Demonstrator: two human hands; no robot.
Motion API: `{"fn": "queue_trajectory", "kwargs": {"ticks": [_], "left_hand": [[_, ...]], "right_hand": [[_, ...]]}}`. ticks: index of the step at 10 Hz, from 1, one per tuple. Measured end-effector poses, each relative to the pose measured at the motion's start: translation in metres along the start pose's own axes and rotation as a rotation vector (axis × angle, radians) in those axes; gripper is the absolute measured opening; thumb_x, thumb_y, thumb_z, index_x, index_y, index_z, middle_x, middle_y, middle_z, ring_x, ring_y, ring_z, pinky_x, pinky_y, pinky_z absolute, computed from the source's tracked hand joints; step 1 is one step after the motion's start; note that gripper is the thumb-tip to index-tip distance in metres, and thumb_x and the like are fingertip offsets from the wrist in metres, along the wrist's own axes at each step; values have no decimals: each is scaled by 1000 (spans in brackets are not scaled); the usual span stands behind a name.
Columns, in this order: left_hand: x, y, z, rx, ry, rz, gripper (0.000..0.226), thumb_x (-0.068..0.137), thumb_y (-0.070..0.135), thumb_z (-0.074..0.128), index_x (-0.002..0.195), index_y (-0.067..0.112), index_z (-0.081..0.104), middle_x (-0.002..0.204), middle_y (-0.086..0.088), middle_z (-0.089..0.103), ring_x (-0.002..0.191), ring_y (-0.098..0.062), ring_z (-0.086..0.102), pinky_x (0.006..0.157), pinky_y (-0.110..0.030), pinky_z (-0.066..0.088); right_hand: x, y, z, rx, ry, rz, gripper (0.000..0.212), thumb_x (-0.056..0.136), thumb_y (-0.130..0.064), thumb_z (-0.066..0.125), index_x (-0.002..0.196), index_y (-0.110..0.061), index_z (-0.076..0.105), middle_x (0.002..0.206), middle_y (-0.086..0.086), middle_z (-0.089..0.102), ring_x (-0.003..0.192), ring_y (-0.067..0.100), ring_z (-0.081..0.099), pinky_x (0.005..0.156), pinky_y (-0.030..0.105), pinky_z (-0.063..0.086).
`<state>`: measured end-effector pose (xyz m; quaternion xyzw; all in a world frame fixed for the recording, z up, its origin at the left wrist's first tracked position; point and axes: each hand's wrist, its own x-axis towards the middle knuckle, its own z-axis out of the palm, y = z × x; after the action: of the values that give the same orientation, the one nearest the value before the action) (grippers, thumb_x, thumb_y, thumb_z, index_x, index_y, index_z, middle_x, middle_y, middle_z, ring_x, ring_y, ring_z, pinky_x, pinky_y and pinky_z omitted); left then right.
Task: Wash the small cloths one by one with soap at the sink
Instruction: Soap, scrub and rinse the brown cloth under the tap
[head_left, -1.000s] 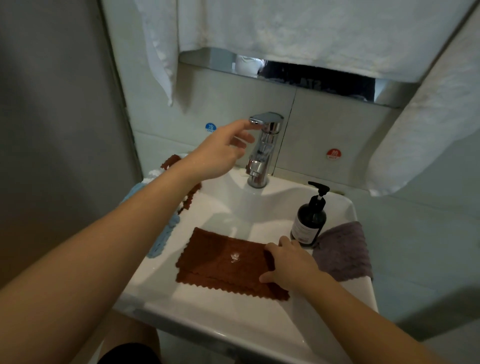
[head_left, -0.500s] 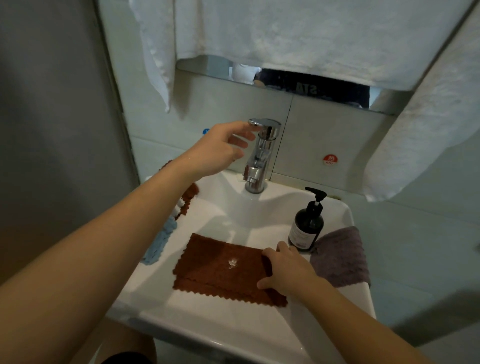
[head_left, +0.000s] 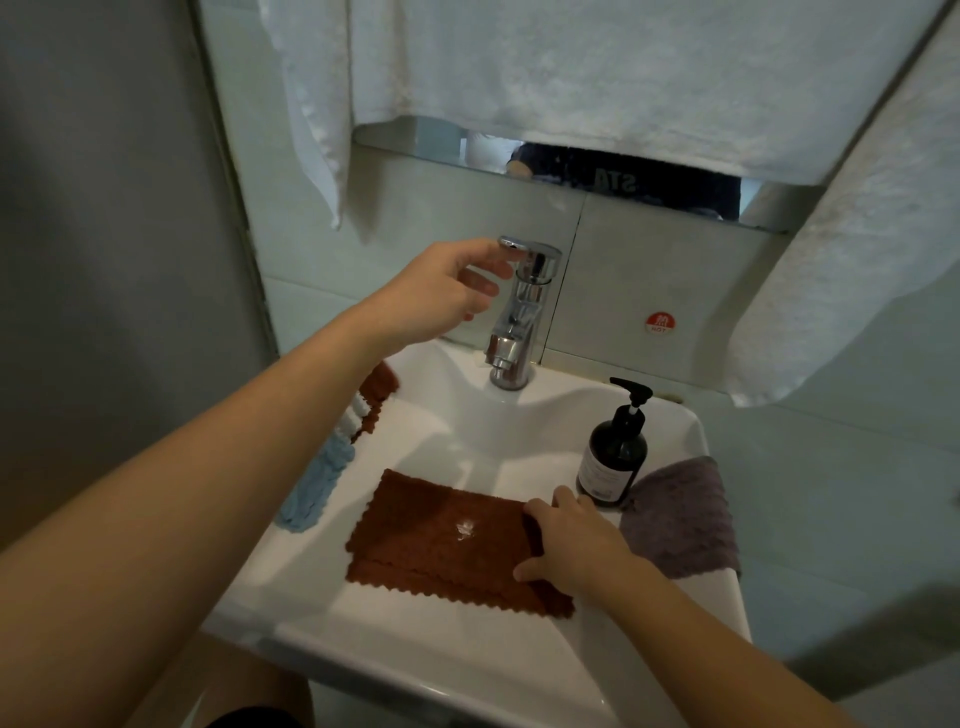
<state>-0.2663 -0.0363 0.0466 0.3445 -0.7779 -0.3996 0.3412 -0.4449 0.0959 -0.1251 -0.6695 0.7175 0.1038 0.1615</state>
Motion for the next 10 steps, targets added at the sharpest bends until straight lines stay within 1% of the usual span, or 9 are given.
{"fn": "queue_trajectory", "kwargs": {"ticks": [1, 4, 5, 6, 7, 8, 9, 10], "left_hand": [[0, 1, 0, -11, 0, 2, 54, 90, -11, 52, 124, 31, 58, 118, 6, 61, 107, -14, 59, 83, -26, 52], [1, 2, -1, -19, -7, 1, 52, 91, -10, 52, 127, 27, 57, 118, 7, 61, 108, -15, 59, 84, -26, 52], [2, 1, 0, -32, -10, -1, 51, 91, -9, 52, 126, 28, 58, 120, 6, 61, 109, -16, 59, 81, -26, 51], [3, 4, -1, -39, -7, -5, 50, 91, -9, 52, 124, 28, 59, 121, 6, 61, 110, -16, 60, 83, -26, 53], [2, 4, -3, -34, -21, -1, 51, 91, -9, 52, 123, 30, 59, 120, 5, 61, 107, -16, 61, 82, -27, 53], [-5, -5, -5, -61, -12, -23, 57, 88, -13, 49, 121, 32, 58, 111, 4, 61, 99, -14, 61, 77, -27, 52], [-21, -36, -6, -4, -52, -133, 53, 85, -15, 49, 118, 26, 57, 104, 1, 58, 94, -18, 58, 76, -32, 50], [-45, -78, -2, 231, -299, -277, 45, 85, 1, 67, 117, 30, 56, 109, 0, 57, 95, -15, 59, 79, -29, 52]], "right_hand": [[-1, 0, 0, -2, 4, 0, 84, 80, -60, 68, 148, -26, 31, 138, 8, 35, 127, 31, 35, 98, 46, 44], [-1, 0, 1, -3, 4, 3, 85, 80, -60, 68, 148, -26, 30, 139, 8, 34, 128, 31, 34, 98, 47, 44], [-1, 0, 1, -6, 7, 4, 85, 80, -60, 68, 148, -26, 30, 139, 7, 35, 128, 31, 35, 99, 47, 44], [-1, 0, 0, -3, 4, 2, 85, 80, -60, 68, 148, -26, 31, 139, 7, 35, 128, 31, 35, 99, 47, 44], [-1, 0, 1, 0, 10, 1, 84, 80, -60, 68, 147, -26, 32, 137, 8, 36, 127, 31, 36, 98, 47, 45], [-1, 0, 1, -3, 12, -1, 84, 80, -60, 67, 147, -26, 32, 138, 7, 36, 127, 31, 36, 99, 47, 45], [-1, 0, 2, 5, 8, -1, 83, 80, -60, 67, 147, -26, 31, 139, 7, 35, 127, 30, 35, 99, 47, 44], [0, 1, 2, 3, 8, -2, 83, 80, -60, 67, 147, -25, 32, 138, 7, 36, 127, 30, 36, 99, 47, 44]]}}
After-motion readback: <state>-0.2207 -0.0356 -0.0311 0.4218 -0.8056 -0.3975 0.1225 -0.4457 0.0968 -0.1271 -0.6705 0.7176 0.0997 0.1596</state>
